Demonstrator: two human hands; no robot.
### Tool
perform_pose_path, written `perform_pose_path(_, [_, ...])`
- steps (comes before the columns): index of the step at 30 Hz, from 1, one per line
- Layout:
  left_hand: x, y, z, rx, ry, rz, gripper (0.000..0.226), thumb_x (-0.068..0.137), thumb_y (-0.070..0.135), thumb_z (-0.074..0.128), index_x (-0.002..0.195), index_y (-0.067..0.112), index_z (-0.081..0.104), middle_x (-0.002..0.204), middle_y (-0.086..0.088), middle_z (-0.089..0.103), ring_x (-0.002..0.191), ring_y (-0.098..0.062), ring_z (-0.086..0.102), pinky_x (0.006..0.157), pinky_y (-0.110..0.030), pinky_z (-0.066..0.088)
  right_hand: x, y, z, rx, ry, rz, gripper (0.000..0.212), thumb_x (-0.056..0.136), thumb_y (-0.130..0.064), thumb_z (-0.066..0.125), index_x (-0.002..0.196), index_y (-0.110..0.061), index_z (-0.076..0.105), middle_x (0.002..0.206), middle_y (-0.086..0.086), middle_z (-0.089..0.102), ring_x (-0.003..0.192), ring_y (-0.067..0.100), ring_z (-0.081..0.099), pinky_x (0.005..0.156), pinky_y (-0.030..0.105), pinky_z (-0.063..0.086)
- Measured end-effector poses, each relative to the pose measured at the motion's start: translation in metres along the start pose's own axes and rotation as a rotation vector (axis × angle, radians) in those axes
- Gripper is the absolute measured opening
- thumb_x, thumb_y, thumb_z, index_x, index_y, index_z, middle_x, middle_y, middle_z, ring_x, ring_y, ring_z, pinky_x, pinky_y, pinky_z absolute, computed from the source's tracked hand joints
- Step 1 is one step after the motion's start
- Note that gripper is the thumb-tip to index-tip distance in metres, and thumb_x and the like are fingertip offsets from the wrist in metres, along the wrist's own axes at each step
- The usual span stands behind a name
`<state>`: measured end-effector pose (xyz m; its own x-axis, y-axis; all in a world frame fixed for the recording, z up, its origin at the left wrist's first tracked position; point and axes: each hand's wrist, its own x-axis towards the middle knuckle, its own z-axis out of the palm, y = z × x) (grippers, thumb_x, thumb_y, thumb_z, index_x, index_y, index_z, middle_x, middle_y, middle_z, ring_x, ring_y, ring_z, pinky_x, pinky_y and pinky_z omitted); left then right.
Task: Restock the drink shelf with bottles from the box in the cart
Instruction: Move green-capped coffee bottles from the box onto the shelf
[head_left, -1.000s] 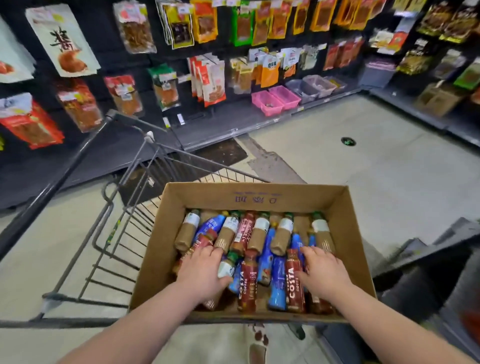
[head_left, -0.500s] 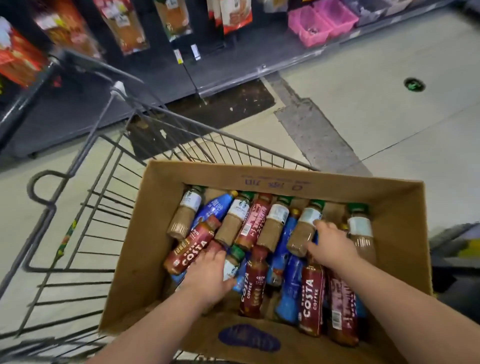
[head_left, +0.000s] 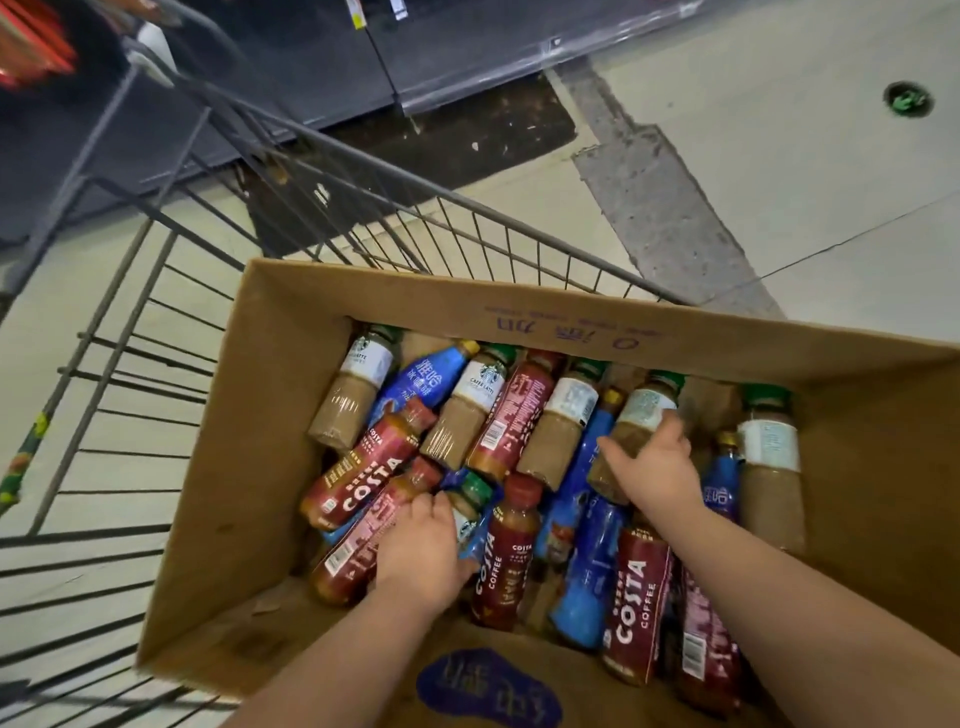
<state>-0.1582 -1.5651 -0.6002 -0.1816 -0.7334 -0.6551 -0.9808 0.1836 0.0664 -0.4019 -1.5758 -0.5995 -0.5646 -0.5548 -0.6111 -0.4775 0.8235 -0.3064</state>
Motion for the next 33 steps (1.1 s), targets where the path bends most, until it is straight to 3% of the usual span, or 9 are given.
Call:
perform_pose_path(3, [0.003, 0.003, 0.004, 0.063, -0.005, -0.007, 0.093, 0.08, 0.057, 0.059, 0.147, 0.012, 0.013, 0.145, -0.007, 0.03, 0.135, -0.027, 0.029, 0.102, -0.038, 0.038, 0.005, 0.0, 0.007, 0.123, 0.028, 0.047, 0.089, 0.082, -0.048, 0.064, 0.143, -0.009, 0.012, 0.135, 0.024, 0.039, 0.113, 0.045, 0.05, 0.089, 0.045, 0.043])
perform_pose_path(7, [0.006, 0.002, 0.007, 0.193, 0.038, 0.053, 0.088, 0.081, 0.055, 0.059, 0.142, 0.011, 0.015, 0.139, -0.008, 0.036, 0.127, -0.027, 0.038, 0.096, -0.037, 0.041, 0.014, 0.005, 0.01, 0.253, 0.045, 0.098, 0.083, 0.082, -0.042, 0.068, 0.139, -0.014, 0.014, 0.129, 0.02, 0.048, 0.11, 0.04, 0.054, 0.082, 0.039, 0.044])
perform_pose_path(13, [0.014, -0.002, 0.012, 0.326, 0.106, 0.117, 0.081, 0.084, 0.049, 0.056, 0.141, 0.009, 0.015, 0.133, -0.006, 0.047, 0.118, -0.025, 0.046, 0.091, -0.036, 0.041, 0.02, 0.005, 0.009, 0.382, 0.023, 0.179, 0.094, 0.075, -0.032, 0.076, 0.142, -0.016, 0.012, 0.128, 0.018, 0.048, 0.111, 0.037, 0.054, 0.092, 0.046, 0.048])
perform_pose_path(22, [-0.003, -0.01, -0.001, -0.059, 0.073, 0.063, 0.084, 0.077, 0.052, 0.065, 0.141, 0.021, 0.02, 0.139, 0.002, 0.043, 0.129, -0.018, 0.038, 0.107, -0.034, 0.03, -0.012, 0.003, 0.0, 0.293, 0.021, 0.052, 0.071, 0.072, -0.034, 0.071, 0.131, -0.012, 0.038, 0.122, 0.013, 0.048, 0.101, 0.033, 0.057, 0.083, 0.04, 0.049])
perform_pose_path(27, [-0.025, -0.006, -0.021, -0.489, 0.054, 0.035, 0.083, 0.073, 0.039, 0.075, 0.138, 0.026, 0.024, 0.128, 0.003, 0.05, 0.113, -0.014, 0.052, 0.096, -0.034, 0.045, -0.036, 0.003, -0.014, 0.314, 0.018, -0.032, 0.065, 0.071, -0.034, 0.072, 0.126, -0.019, 0.042, 0.117, 0.008, 0.047, 0.085, 0.021, 0.05, 0.079, 0.037, 0.047])
perform_pose_path(33, [-0.039, -0.002, -0.06, -0.706, 0.074, 0.03, 0.07, 0.069, 0.032, 0.079, 0.123, 0.031, 0.034, 0.104, 0.013, 0.06, 0.08, 0.0, 0.062, 0.07, -0.023, 0.052, -0.072, 0.0, -0.042, 0.365, 0.024, -0.102, 0.077, 0.069, -0.037, 0.07, 0.137, -0.023, 0.036, 0.12, 0.003, 0.047, 0.094, 0.02, 0.055, 0.082, 0.039, 0.05])
